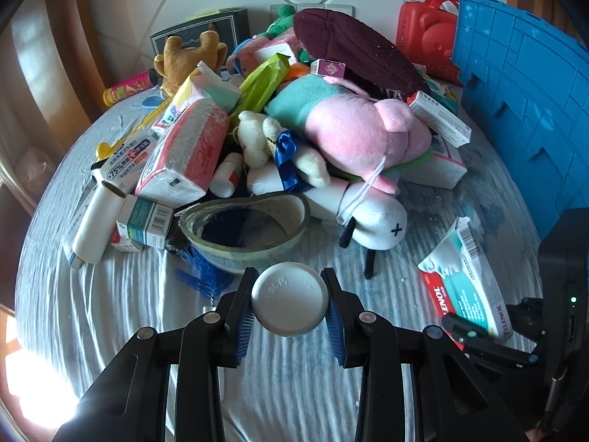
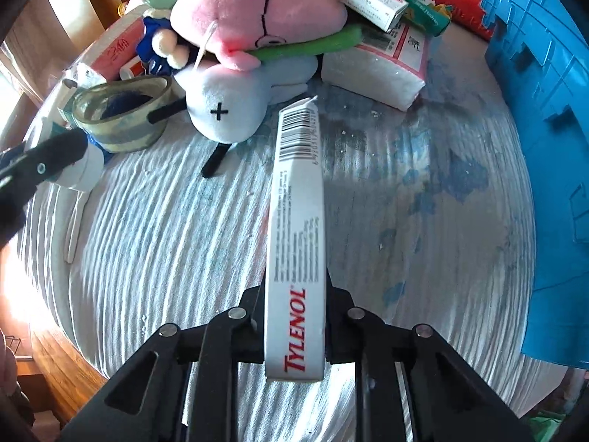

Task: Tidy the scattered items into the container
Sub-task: 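Carry the white lid with the left tool while the right tool carries the Tylenol box to the crate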

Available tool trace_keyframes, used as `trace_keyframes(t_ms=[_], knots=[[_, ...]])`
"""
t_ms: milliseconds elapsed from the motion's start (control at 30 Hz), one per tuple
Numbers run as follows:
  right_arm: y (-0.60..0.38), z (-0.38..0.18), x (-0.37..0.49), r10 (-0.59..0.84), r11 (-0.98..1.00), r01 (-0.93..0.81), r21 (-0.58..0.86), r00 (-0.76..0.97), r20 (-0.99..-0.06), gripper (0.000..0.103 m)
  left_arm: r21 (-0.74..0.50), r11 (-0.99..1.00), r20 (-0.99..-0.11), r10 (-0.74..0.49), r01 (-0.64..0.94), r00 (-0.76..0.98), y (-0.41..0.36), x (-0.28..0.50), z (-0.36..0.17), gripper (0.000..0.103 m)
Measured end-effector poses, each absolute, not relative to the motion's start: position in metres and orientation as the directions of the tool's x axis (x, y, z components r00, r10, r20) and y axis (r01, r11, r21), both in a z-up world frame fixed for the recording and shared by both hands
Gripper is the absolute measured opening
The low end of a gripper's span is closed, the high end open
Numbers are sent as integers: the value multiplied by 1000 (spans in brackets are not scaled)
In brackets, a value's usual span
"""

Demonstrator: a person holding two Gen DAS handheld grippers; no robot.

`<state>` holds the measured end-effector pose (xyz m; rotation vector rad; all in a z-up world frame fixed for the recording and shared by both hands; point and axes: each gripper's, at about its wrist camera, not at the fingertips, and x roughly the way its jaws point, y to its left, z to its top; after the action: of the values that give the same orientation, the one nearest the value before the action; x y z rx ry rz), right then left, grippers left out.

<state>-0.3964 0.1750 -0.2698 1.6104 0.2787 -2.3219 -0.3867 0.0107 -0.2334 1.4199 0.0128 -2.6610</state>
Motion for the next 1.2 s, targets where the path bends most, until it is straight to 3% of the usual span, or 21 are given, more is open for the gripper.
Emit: trace_keyframes(t_ms=[767,1200], knots=[[152,-141,-406,-285,-910,413,26,-581,-762,19,73,-991,-716,-131,112,-686,22,-386,-164,34],[178,-72,-414,-242,-938,346,-21,-697,-675,19,65,-994,-627,-112,92,-771,43,-405,-107,34]])
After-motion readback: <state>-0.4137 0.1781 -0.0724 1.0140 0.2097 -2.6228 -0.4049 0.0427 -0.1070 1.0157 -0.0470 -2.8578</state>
